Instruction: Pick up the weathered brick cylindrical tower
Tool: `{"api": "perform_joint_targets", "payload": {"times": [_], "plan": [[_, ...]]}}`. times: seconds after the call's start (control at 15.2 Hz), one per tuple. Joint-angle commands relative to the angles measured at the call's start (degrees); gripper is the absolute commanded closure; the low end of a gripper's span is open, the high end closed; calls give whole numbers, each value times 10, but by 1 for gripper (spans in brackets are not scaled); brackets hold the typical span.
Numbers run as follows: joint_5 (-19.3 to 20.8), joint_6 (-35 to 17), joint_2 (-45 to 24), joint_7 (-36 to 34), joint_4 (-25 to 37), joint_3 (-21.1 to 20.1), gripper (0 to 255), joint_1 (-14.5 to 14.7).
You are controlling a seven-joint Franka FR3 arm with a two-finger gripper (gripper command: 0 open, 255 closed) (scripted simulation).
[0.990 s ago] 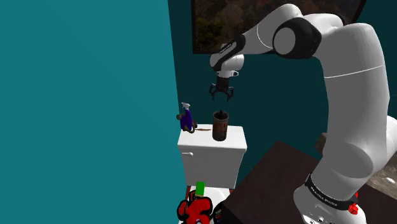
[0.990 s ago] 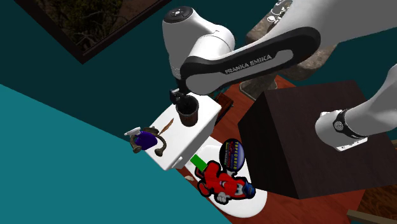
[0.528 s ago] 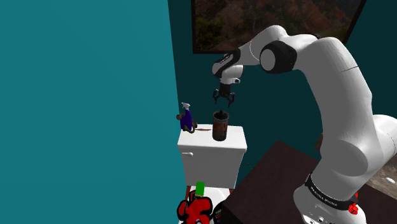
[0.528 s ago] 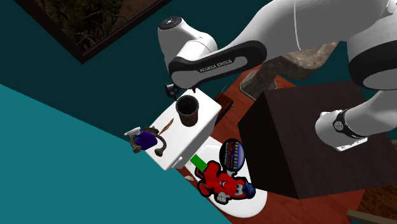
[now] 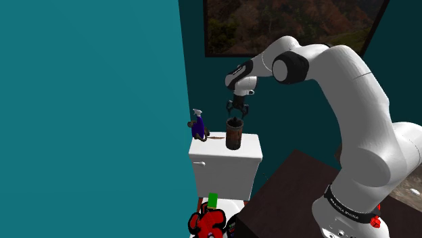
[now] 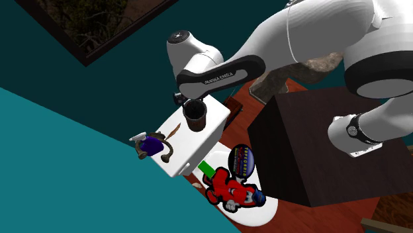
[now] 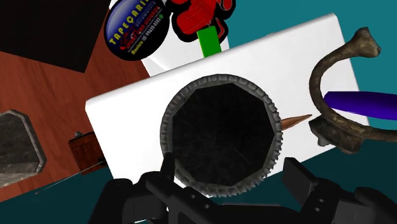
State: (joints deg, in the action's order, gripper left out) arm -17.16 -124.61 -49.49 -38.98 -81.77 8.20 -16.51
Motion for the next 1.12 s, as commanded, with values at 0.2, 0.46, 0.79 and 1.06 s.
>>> {"api": "perform_joint_targets", "payload": {"times": [0.2, 0.46, 0.79, 1.06], "plan": [[-1, -2, -5, 1, 3, -1, 255, -1], [-1, -2, -5, 1, 3, -1, 255, -1], [1, 6, 7, -1, -1, 1, 255, 0], [5, 23, 27, -4, -4, 4, 255, 2]]}}
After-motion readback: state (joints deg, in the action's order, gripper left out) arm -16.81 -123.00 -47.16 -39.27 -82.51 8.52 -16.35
